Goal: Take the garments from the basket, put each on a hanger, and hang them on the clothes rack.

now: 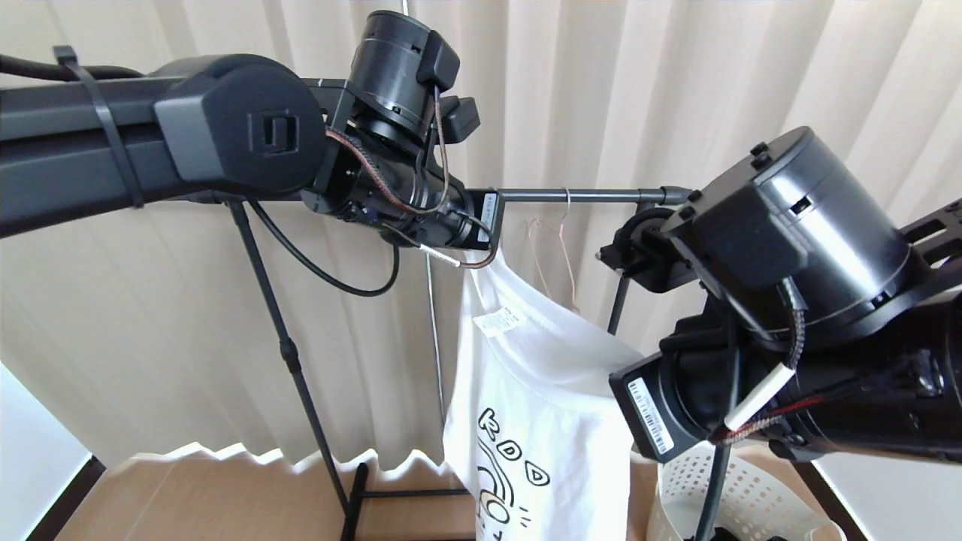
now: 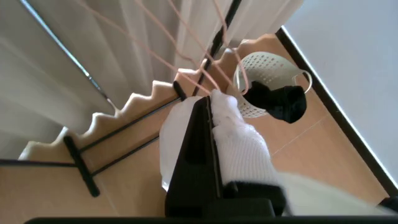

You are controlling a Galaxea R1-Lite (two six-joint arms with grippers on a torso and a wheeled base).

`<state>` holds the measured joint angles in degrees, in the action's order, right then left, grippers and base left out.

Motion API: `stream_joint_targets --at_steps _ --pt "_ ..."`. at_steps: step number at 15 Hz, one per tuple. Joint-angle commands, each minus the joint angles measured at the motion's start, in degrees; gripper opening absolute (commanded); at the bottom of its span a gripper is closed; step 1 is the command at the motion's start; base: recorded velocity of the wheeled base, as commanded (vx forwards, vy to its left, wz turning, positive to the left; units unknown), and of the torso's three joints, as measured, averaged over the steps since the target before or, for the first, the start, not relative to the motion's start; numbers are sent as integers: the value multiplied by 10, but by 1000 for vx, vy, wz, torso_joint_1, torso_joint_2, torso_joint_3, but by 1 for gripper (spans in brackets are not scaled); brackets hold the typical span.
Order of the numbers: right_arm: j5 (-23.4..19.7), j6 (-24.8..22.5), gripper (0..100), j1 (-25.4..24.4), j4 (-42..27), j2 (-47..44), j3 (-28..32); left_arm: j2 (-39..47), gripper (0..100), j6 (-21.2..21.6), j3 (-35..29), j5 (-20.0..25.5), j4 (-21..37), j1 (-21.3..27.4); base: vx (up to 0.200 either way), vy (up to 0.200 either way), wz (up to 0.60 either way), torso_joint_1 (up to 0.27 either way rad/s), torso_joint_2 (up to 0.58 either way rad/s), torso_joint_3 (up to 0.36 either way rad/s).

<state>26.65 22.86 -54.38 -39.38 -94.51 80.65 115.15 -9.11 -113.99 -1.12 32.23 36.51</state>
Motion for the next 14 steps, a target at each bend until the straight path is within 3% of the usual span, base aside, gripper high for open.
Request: stream_joint_targets --at_steps 1,6,8,11,13,14 --pt "11 -19 0 39 3 3 8 -33 0 1 22 -7 21 -5 0 0 0 0 0 0" --pt "45 -38 0 85 3 -91 115 -108 0 2 167 -34 56 1 0 0 0 0 0 0" --pt "50 -36 0 100 4 -148 196 -159 0 1 269 -34 54 28 0 0 0 0 0 0" --pt "50 -34 0 106 4 -201 272 -195 0 -4 352 -33 51 66 0 0 0 0 0 0" --pt "50 -17 0 107 3 -250 339 -201 0 -27 378 -29 49 117 0 0 0 0 0 0" --pt "50 -12 0 107 3 -260 339 -200 0 -39 378 -27 43 130 0 0 0 0 0 0"
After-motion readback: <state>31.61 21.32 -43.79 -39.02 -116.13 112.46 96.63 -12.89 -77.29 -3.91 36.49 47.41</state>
